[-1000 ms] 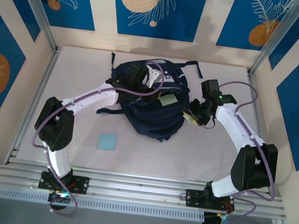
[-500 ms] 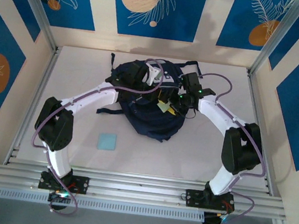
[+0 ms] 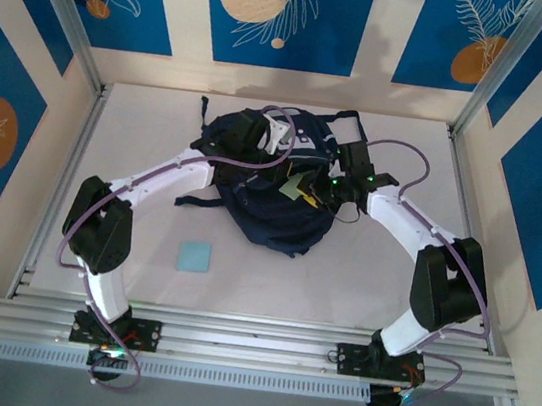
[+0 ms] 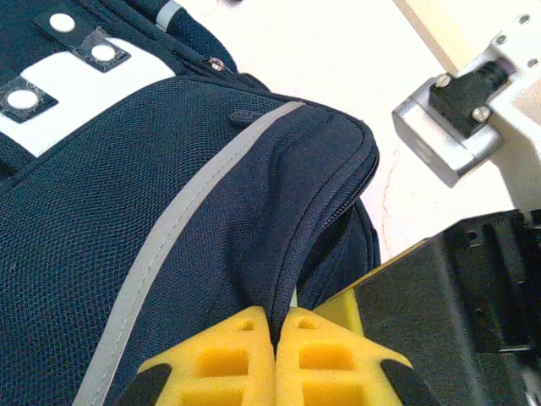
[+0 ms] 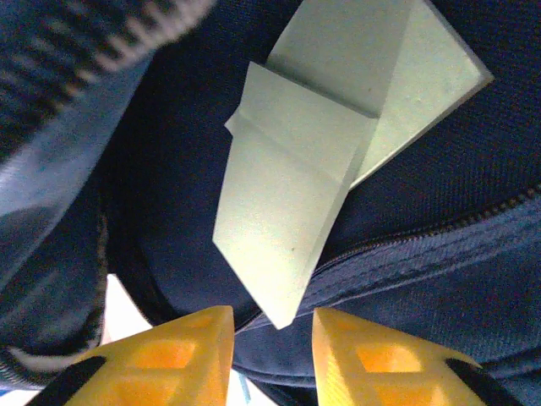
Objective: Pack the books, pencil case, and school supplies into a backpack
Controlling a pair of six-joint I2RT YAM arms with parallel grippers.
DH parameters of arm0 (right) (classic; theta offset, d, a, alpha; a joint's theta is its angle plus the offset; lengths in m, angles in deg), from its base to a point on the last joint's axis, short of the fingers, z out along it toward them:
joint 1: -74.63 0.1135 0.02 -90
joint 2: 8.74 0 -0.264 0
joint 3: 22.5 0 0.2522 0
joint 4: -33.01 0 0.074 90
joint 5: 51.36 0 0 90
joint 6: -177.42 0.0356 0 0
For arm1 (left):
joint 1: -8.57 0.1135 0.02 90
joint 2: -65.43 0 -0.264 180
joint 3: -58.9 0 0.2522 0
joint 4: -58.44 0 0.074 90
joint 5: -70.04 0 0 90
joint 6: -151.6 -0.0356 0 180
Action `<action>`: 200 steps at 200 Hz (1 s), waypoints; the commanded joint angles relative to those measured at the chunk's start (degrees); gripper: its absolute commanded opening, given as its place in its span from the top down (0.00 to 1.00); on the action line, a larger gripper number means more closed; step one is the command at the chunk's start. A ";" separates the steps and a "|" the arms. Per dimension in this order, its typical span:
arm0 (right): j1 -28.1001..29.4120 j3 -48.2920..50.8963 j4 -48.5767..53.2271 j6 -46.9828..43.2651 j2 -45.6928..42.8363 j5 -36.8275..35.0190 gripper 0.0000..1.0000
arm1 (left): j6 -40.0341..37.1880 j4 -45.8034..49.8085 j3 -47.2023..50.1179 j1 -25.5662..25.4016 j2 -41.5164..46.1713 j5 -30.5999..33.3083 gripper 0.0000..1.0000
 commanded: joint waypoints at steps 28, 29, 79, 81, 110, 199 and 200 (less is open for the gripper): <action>1.03 -3.44 -9.55 0.51 7.06 1.58 0.84 | 2.57 -1.74 -0.89 -1.10 4.41 -3.03 1.00; 1.08 -3.44 -9.90 0.50 7.19 1.67 0.85 | 2.58 -1.77 -0.88 -1.12 4.41 -3.06 1.00; 1.84 -8.40 -12.57 1.40 12.49 4.20 0.87 | 3.64 -2.05 -0.35 -1.29 4.72 -3.51 1.00; 1.84 -8.19 -12.65 1.39 12.32 4.28 0.87 | 3.64 -2.01 -0.35 -1.26 4.75 -3.42 1.00; 1.10 -4.15 -11.31 -0.46 7.13 4.54 0.82 | 2.87 -0.93 -0.04 -1.16 5.83 -0.51 1.00; 0.79 6.13 5.57 -11.61 -11.54 -8.03 0.14 | 0.86 16.85 9.22 -0.84 19.05 17.09 0.00; 0.79 6.14 5.53 -11.63 -11.65 -8.10 0.13 | 0.94 17.10 9.44 -0.85 19.29 17.37 0.00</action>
